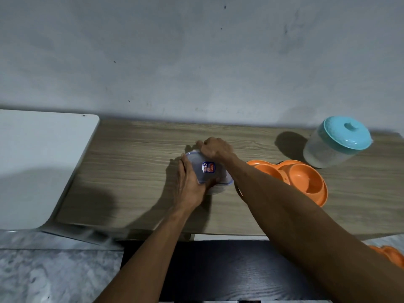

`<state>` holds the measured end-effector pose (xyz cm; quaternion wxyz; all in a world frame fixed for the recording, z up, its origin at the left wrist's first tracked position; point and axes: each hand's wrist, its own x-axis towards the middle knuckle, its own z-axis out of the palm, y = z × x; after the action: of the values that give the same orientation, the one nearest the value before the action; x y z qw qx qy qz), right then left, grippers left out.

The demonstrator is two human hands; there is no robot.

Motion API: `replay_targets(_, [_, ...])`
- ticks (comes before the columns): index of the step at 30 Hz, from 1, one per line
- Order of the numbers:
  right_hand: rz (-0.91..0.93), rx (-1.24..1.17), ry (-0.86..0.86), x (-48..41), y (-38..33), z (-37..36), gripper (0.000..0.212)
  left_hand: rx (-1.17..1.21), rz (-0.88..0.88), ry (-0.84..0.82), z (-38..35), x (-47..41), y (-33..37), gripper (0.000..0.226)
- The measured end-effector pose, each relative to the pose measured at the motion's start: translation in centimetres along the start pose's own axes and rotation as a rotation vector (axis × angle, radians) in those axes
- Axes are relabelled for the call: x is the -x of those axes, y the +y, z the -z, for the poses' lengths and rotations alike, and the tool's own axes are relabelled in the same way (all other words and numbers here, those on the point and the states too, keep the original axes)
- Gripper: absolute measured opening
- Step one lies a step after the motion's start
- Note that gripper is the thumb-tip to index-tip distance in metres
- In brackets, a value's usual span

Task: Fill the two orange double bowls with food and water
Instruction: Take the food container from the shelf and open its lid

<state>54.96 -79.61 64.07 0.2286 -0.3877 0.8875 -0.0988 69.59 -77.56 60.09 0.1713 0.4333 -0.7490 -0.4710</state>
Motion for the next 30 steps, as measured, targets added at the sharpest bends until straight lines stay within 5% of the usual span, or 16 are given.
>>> replay_targets(6, [-0.062, -0.177, 0.173, 4.8, 3.7, -0.5, 0.045, -0.041, 0.043, -0.005, 0.6, 1.0, 0.9, 0.125])
replay_targets(10, [-0.076, -0.204, 0.198, 7.7, 4.5, -0.9, 0.041, 0.187, 0.234, 0.005, 2.0, -0.2, 2.1, 0.053])
replay_targets(12, [-0.084, -0.253, 0.246, 7.2, 4.6, -1.2, 0.041, 0.206, 0.324, 0.069, 3.0, -1.3, 2.1, 0.035])
replay_targets(18, [-0.147, -0.351, 0.336, 5.8, 4.9, -2.4, 0.046, 0.415, 0.522, -0.029, 4.3, -2.7, 2.6, 0.037])
replay_targets(25, [-0.154, -0.356, 0.317, 5.9, 5.0, -2.1, 0.047, 0.349, 0.427, -0.004, 5.3, -0.6, 2.8, 0.020])
replay_targets(30, [-0.204, -0.328, 0.255, 6.2, 5.6, -0.6, 0.058, 0.365, 0.259, -0.176, 6.5, 2.9, 0.4, 0.044])
